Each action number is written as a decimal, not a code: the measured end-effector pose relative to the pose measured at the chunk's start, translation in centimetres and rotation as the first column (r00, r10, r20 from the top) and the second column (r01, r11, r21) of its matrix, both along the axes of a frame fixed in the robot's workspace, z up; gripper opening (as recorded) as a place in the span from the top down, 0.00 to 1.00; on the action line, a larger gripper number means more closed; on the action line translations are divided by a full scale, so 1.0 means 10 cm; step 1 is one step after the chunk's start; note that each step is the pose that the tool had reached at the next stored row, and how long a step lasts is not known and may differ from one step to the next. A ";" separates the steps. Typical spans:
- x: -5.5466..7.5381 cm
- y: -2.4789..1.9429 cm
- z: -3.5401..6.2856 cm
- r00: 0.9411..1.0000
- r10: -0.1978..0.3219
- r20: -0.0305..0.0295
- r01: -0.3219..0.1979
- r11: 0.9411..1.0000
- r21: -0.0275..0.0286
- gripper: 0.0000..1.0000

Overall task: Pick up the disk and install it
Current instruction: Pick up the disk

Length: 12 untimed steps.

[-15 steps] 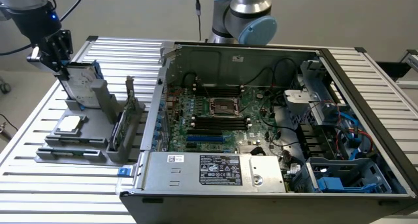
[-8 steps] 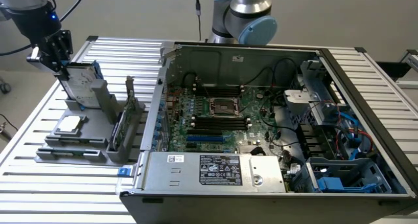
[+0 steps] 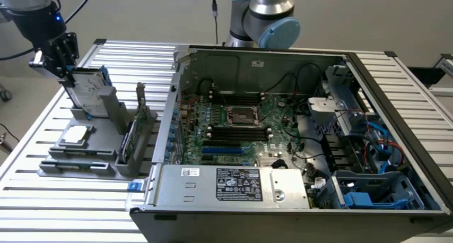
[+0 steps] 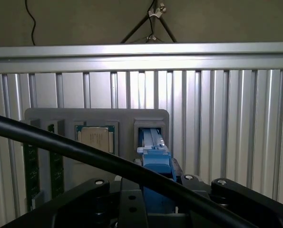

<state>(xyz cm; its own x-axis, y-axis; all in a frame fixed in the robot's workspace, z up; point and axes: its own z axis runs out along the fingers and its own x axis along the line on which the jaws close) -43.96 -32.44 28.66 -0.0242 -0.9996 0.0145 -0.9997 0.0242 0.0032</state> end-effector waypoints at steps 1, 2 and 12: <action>0.00 0.000 0.002 1.000 0.000 0.000 0.000 1.000 0.000 0.67; 0.00 0.000 0.004 1.000 0.000 0.000 0.000 1.000 0.000 0.67; 0.01 0.000 0.062 1.000 0.000 0.000 0.000 1.000 0.000 0.67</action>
